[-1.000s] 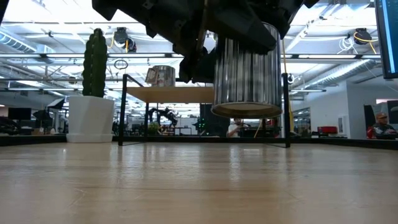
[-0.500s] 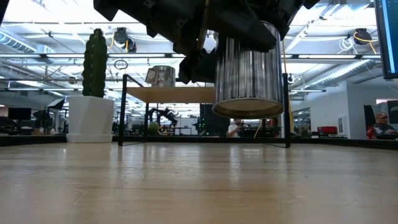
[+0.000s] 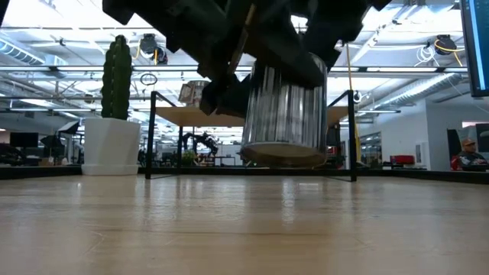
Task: Pick & Place candle stick holders
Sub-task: Put the left silver scented candle on the shelf
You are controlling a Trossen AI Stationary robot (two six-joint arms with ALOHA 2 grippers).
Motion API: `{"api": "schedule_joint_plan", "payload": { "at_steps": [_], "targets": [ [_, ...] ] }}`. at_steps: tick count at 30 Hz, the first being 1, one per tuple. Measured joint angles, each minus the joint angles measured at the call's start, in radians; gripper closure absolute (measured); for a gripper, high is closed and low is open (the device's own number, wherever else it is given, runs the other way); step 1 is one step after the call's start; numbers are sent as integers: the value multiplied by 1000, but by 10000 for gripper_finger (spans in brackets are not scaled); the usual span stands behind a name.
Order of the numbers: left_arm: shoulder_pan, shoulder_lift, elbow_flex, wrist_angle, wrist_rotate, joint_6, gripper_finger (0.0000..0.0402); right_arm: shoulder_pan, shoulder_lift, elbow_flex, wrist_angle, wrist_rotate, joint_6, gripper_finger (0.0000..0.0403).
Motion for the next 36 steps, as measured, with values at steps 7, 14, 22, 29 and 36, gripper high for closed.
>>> {"api": "schedule_joint_plan", "payload": {
  "at_steps": [7,14,22,29,36],
  "targets": [
    [-6,-13,1,-19,6,-59,43,-5,-33,0,-69,11,0,266],
    [-10,-117,2,-202,-105,-79,43,-22,-154,0,-246,105,1,267],
    [30,-248,3,-256,-268,-32,43,-19,-302,0,-355,245,22,277],
    [132,-304,5,-197,-373,94,43,-19,-362,0,-392,292,28,277],
    [265,-310,66,-155,-416,228,43,-19,-381,-1,-506,296,27,277]
  ]
}}
